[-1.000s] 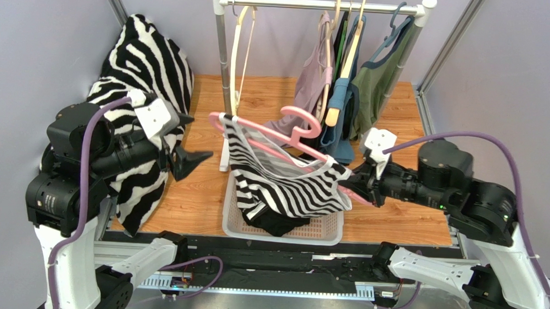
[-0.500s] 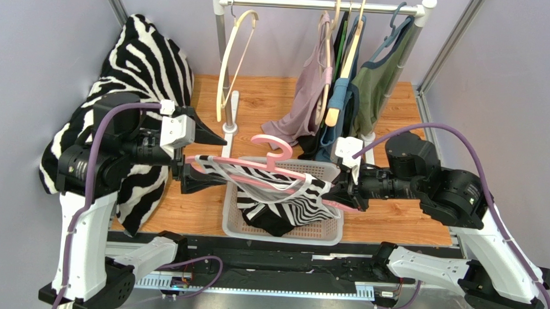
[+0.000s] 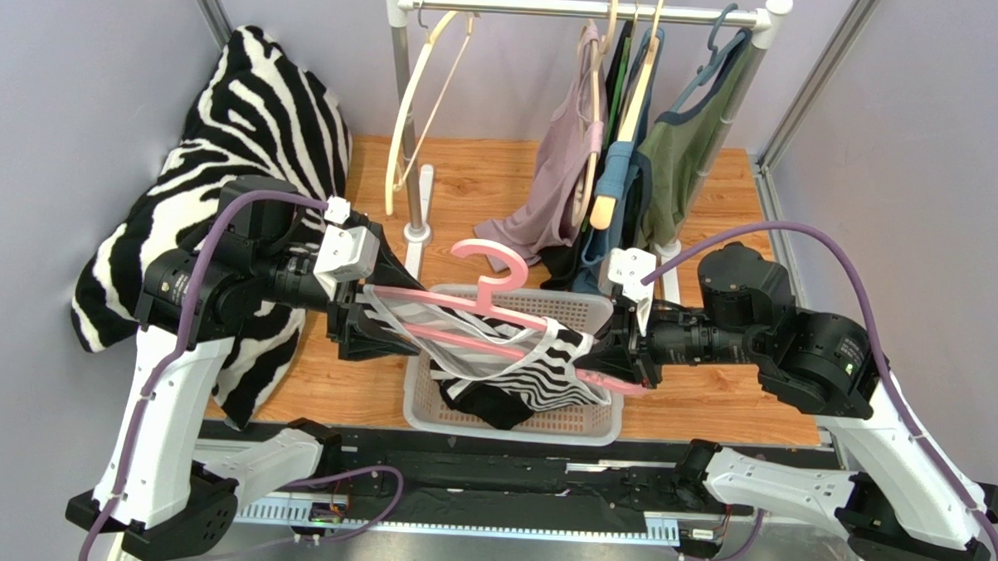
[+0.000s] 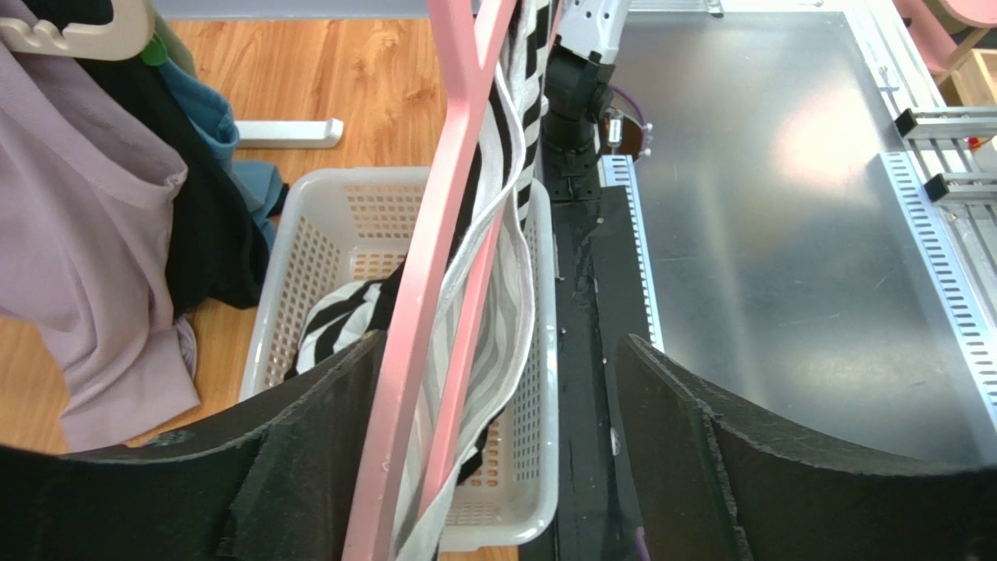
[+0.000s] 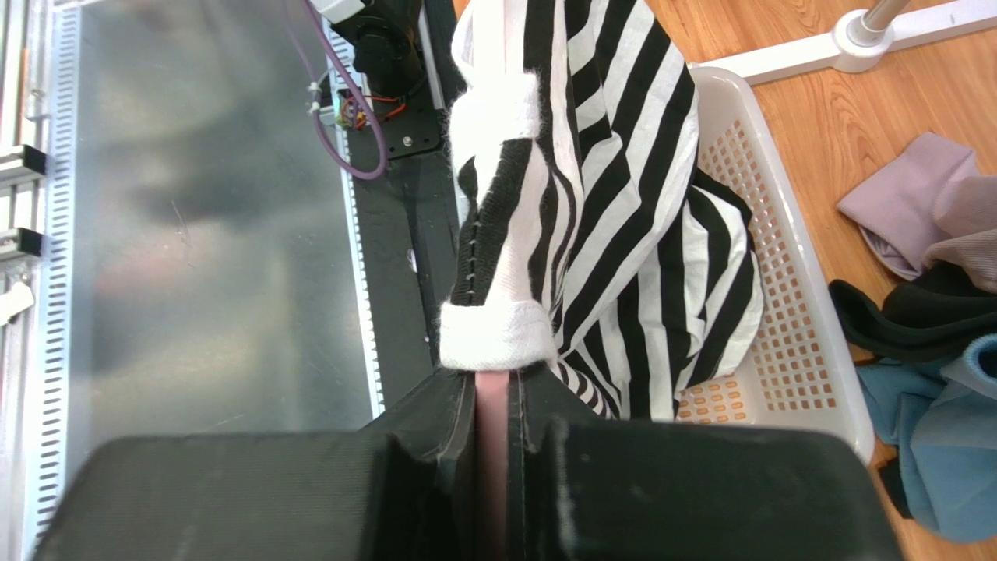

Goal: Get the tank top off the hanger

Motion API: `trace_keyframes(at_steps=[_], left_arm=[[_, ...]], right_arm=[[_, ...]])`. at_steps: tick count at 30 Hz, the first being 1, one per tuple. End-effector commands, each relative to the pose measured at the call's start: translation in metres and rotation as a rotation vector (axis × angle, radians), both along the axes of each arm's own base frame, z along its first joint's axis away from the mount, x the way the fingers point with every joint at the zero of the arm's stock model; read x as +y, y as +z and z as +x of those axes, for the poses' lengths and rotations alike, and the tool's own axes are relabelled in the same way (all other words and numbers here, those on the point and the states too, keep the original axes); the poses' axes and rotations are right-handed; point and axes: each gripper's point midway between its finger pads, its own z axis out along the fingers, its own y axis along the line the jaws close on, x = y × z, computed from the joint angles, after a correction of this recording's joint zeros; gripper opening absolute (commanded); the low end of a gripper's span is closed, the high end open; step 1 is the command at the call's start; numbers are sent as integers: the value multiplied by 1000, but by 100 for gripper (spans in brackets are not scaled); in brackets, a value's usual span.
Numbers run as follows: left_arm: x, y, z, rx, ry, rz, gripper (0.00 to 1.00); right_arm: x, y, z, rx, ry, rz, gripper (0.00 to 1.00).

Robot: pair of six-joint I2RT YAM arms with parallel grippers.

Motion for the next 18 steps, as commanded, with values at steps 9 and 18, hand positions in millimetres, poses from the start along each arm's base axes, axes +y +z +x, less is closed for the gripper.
trace_keyframes(at_steps=[9, 18], left_arm=[[-7, 15, 0, -42, -45, -39, 44], [-8, 13, 2, -32, -49, -38, 31]], right_arm=[[14, 14, 1, -6, -1, 84, 0], [18, 12, 5, -55, 13, 43, 0]])
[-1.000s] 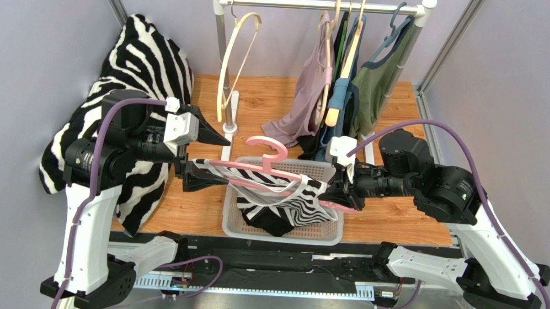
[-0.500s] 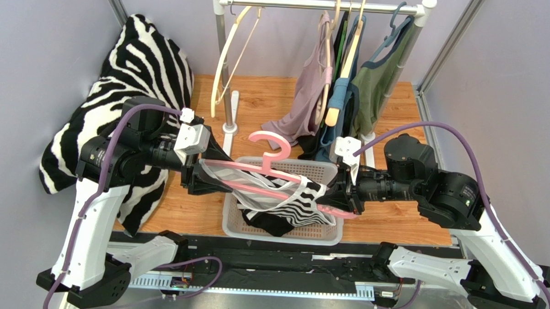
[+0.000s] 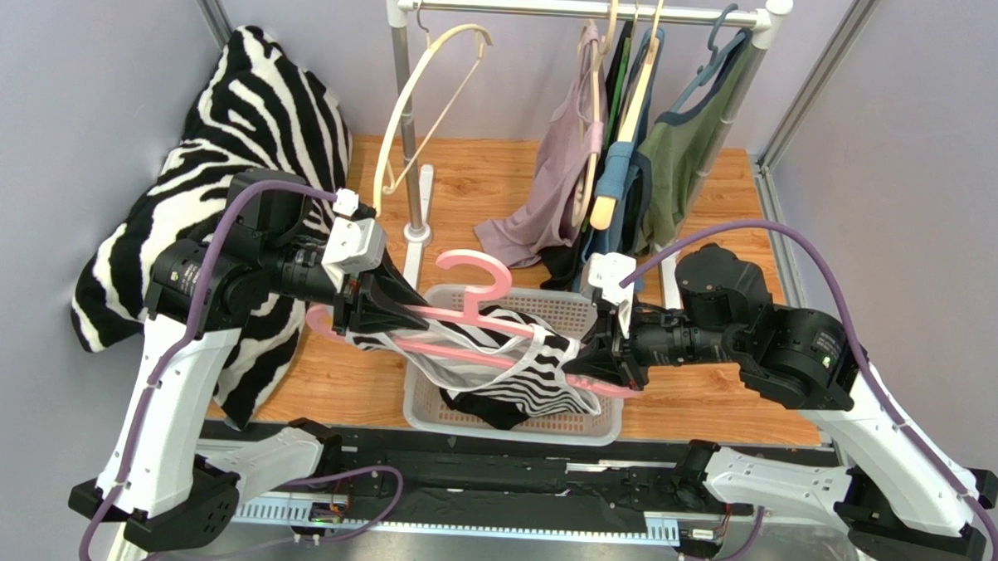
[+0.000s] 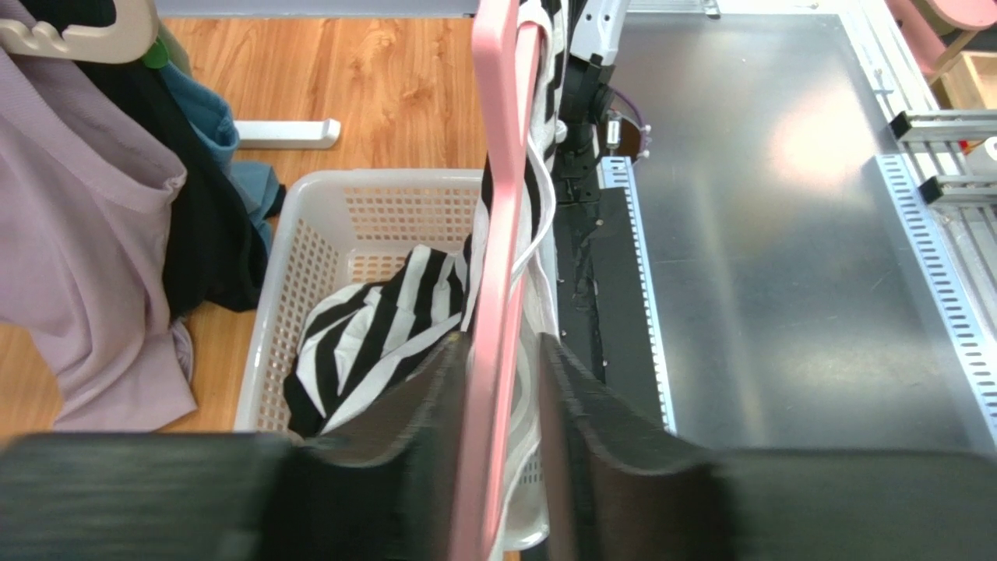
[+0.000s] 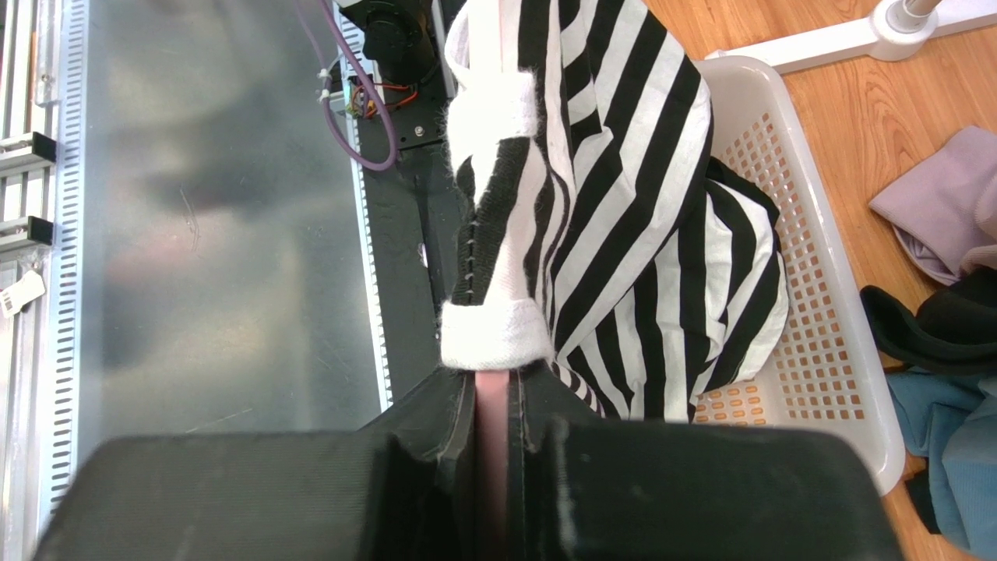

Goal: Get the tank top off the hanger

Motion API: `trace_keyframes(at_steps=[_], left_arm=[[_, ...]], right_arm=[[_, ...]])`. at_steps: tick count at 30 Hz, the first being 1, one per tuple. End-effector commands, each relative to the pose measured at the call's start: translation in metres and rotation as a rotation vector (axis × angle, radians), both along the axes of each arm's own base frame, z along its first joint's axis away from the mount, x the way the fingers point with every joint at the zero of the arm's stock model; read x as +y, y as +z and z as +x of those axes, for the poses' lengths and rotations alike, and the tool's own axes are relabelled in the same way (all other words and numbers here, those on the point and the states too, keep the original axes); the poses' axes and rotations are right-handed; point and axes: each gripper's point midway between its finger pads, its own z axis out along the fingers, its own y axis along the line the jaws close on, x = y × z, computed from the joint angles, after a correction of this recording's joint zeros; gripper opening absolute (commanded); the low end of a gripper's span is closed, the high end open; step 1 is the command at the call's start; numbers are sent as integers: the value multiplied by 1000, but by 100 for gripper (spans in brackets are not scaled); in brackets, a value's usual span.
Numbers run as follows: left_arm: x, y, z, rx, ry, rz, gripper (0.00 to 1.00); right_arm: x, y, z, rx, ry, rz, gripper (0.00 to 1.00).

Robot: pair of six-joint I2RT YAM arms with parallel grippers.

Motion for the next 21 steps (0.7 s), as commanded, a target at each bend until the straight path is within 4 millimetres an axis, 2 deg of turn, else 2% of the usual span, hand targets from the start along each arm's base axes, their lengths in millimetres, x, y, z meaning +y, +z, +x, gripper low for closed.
trace_keyframes(at_steps=[1, 2, 4, 8, 11, 13, 14, 16, 17, 18, 20, 21], left_arm=[[-2, 13, -5, -50, -37, -43, 23], [-2, 12, -5, -50, -37, -40, 10], [-2, 10, -3, -55, -31, -34, 2], [-1, 6, -1, -63, -15, -15, 0], [0, 6, 1, -83, -2, -5, 0], [1, 10, 7, -108, 27, -1, 1], [1, 12, 8, -98, 44, -1, 1], [1, 19, 16, -132, 75, 1, 3], [2, 22, 17, -141, 89, -1, 0], [3, 24, 24, -147, 127, 7, 0], [2, 29, 33, -166, 160, 3, 0], [3, 30, 37, -178, 177, 10, 0]], right_arm=[[7, 22, 10, -84, -14, 63, 0], [8, 22, 11, -87, -12, 60, 0], [9, 23, 13, -96, -20, 63, 0], [9, 25, 18, -117, -35, 69, 0], [7, 26, 30, -147, -94, 60, 2], [1, 25, 47, -183, -189, 44, 12], [-1, 27, 54, -201, -229, 48, 32], [-11, 27, 70, -238, -335, 39, 44], [-12, 32, 74, -254, -360, 56, 53], [-23, 36, 87, -289, -451, 51, 56], [-36, 50, 98, -323, -553, 94, 67], [-47, 56, 105, -347, -625, 102, 69]])
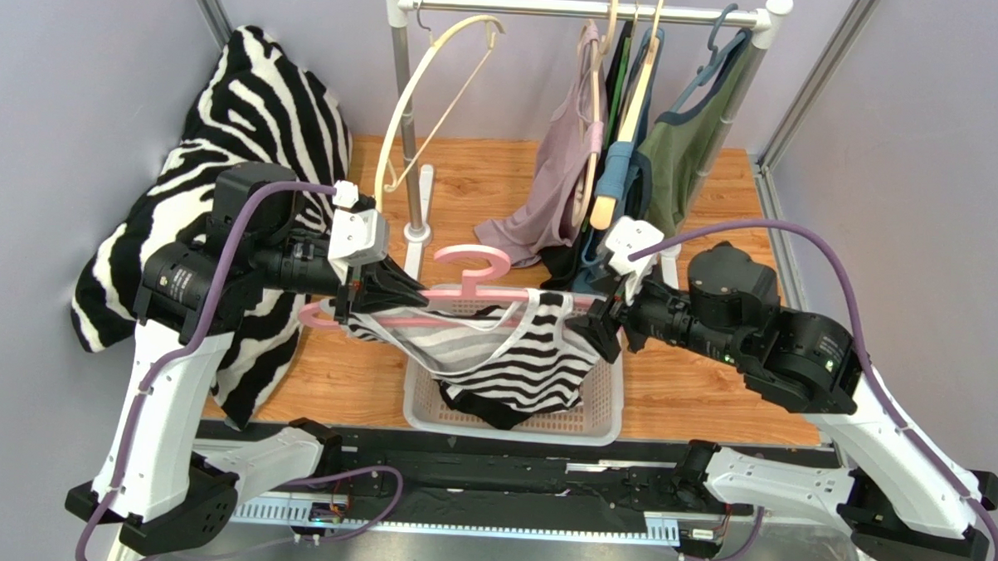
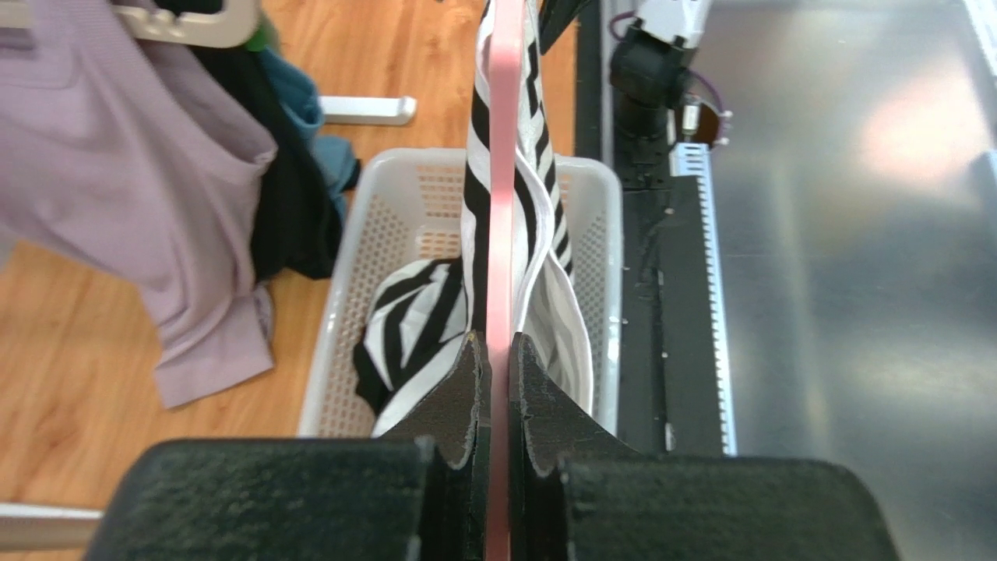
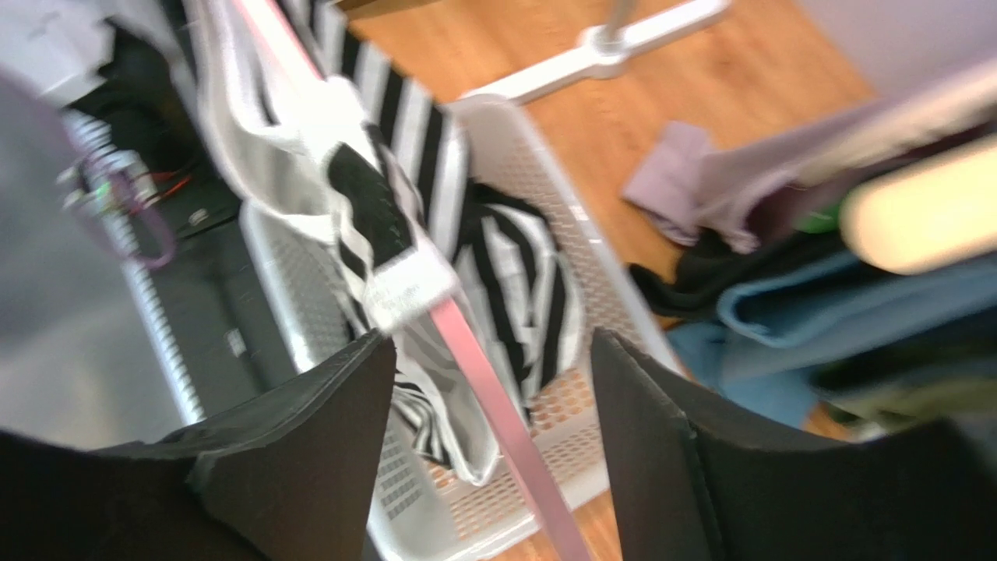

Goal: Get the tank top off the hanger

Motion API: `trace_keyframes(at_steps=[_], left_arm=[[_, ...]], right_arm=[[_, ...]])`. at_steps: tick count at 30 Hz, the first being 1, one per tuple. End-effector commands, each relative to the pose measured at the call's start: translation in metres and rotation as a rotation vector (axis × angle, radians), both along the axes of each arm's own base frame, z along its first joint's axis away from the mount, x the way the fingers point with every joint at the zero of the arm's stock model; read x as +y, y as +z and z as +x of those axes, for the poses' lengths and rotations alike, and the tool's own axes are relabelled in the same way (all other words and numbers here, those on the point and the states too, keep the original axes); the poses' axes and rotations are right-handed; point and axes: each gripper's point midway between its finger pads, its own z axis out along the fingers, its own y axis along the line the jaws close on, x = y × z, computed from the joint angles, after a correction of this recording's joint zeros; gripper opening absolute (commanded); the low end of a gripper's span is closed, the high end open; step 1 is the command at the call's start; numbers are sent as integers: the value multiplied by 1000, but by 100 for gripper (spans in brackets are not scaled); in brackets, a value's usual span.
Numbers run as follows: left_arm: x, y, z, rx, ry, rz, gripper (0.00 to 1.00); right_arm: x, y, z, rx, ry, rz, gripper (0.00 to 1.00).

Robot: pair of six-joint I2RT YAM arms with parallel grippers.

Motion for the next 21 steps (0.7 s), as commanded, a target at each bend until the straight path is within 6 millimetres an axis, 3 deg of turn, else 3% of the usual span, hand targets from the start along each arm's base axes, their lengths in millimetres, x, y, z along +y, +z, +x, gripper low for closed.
trace_keyframes(at_steps=[1, 3, 7, 10, 14, 18, 21], left_arm=[[0, 26, 23, -122, 88, -26, 0], [3, 27, 35, -121, 158, -15, 0], [5, 34, 57, -133, 260, -24, 0], [7, 39, 71, -138, 328, -30, 0], [2, 40, 71, -111, 307, -46, 0], [0, 39, 65, -94, 280, -54, 0], [-1, 36, 56, -83, 248, -55, 0]], right_arm=[[-40, 50, 41, -172, -323, 136, 70], [-55, 65, 42, -206, -389, 206, 71], [-57, 74, 29, -199, -353, 328, 70], [-38, 63, 16, -153, -235, 342, 62], [-6, 44, 7, -94, -104, 319, 64], [16, 29, 16, -77, -86, 308, 70], [28, 34, 23, -67, -92, 366, 71]])
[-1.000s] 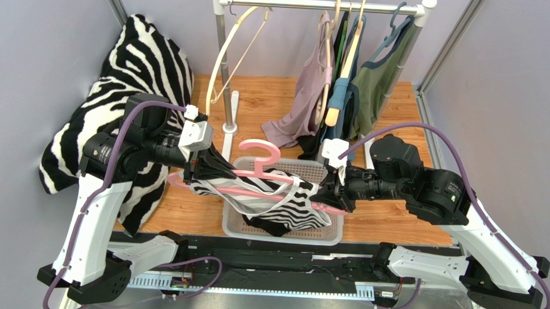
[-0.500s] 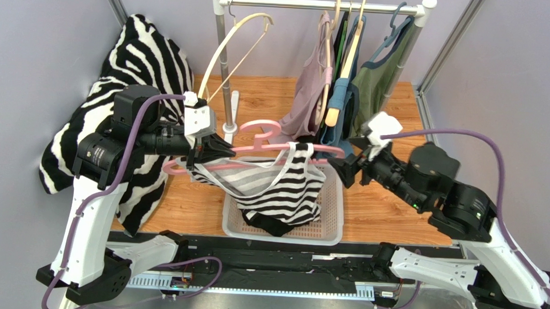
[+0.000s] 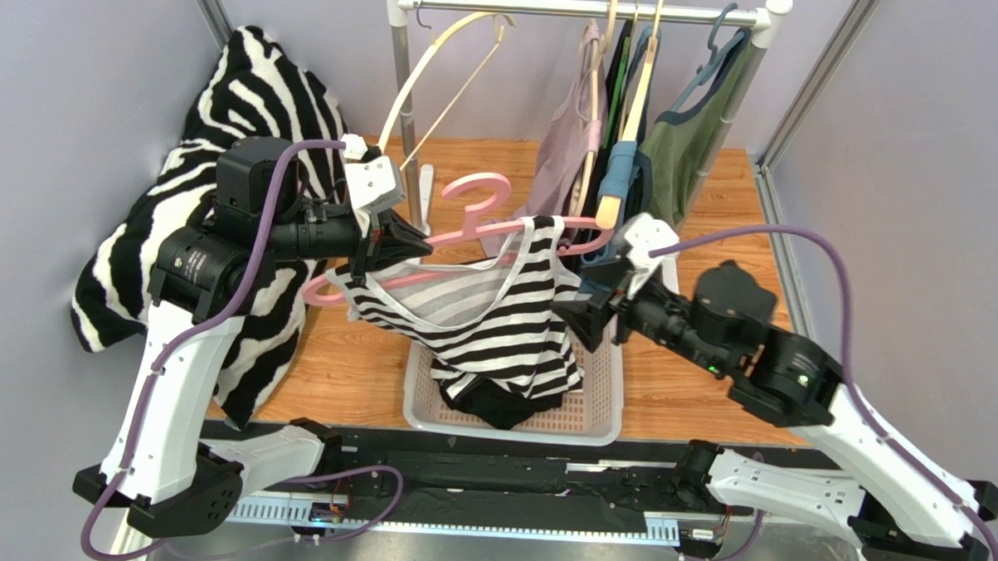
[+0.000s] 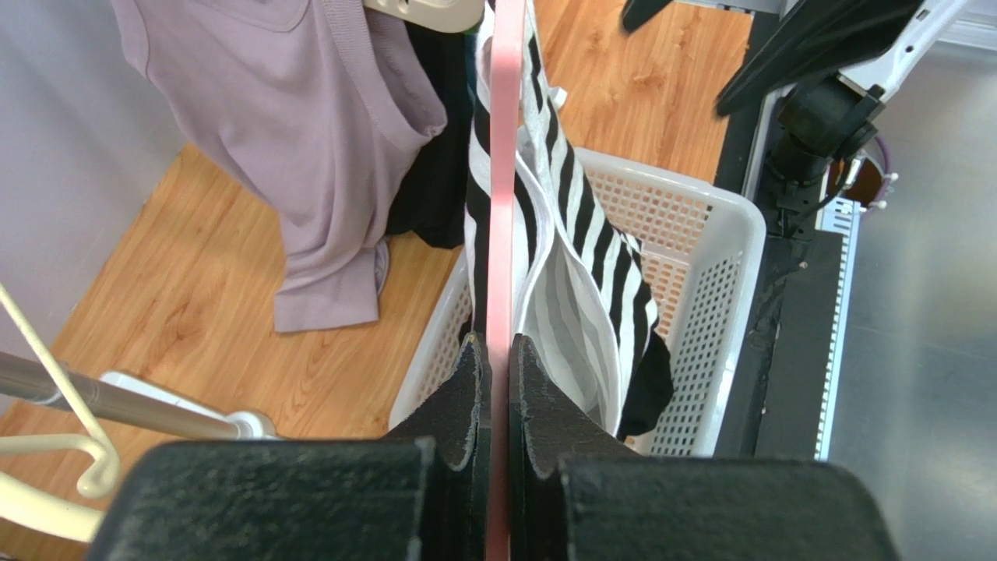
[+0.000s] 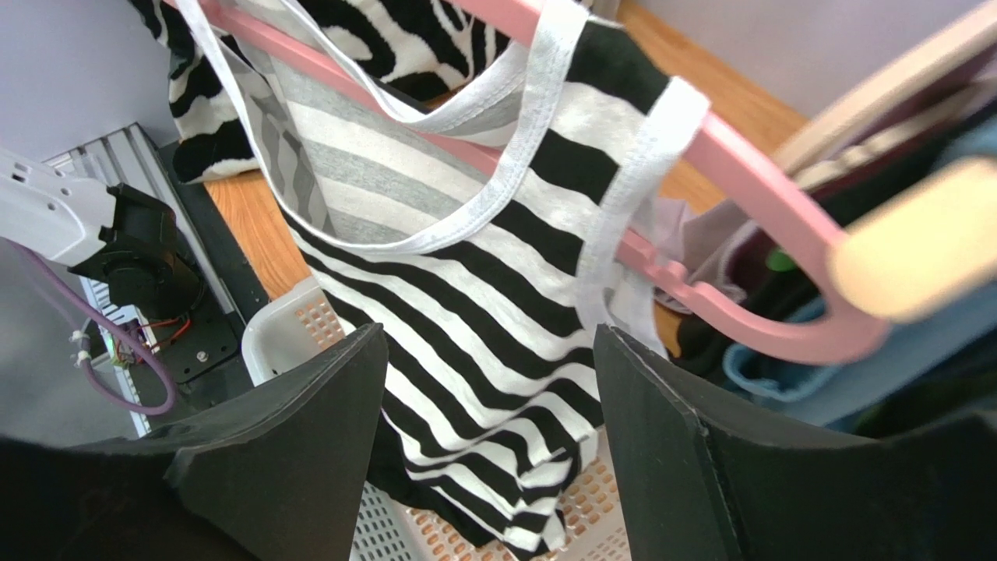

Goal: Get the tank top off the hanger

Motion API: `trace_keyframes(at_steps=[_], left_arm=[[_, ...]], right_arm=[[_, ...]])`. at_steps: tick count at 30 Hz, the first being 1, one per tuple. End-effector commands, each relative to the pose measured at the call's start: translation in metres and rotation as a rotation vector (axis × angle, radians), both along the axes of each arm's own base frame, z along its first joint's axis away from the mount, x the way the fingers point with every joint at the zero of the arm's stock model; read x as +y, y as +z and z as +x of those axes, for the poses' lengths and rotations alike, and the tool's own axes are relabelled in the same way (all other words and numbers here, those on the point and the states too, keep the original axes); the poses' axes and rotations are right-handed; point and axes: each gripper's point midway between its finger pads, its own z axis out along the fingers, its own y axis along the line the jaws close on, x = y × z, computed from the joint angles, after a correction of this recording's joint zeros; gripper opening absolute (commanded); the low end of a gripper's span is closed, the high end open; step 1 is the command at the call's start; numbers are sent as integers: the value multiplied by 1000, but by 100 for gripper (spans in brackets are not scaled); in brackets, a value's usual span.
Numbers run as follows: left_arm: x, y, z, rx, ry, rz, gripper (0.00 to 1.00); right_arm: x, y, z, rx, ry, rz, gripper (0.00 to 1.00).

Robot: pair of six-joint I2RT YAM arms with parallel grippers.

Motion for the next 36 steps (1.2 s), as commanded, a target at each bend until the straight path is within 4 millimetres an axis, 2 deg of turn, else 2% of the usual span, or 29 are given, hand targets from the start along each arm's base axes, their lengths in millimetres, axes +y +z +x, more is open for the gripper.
trace_keyframes(at_steps=[1, 4, 7, 12, 15, 18, 23, 25, 27, 33, 36], left_arm=[[-3, 22, -16, -64, -62, -60, 0], [-5, 20, -28, -53, -112, -64, 0], [-4, 18, -40, -49, -155, -64, 0], [-3, 11, -48, -35, -178, -59, 0], [-3, 10, -49, -32, -182, -60, 0], [-3, 11, -50, -34, -183, -61, 0], [-3, 9, -51, -32, -183, -60, 0], [-2, 7, -50, -32, -179, -55, 0], [-1, 7, -49, -37, -169, -52, 0], [0, 5, -46, -40, -151, -41, 0], [0, 4, -45, -37, -150, -39, 0]], right_arm=[[28, 21, 6, -10, 35, 137, 71], [38, 20, 16, 0, 13, 154, 71], [40, 20, 22, -1, -13, 162, 70], [45, 19, 17, 13, 19, 188, 64], [49, 17, 16, 33, 36, 195, 55], [52, 14, 13, 50, 49, 193, 41], [50, 13, 11, 63, 51, 192, 8], [45, 16, 8, 66, 47, 192, 0], [40, 16, 6, 69, 44, 192, 0], [-1, 27, -1, 34, -43, 218, 0], [-20, 24, -2, 42, -101, 188, 0]])
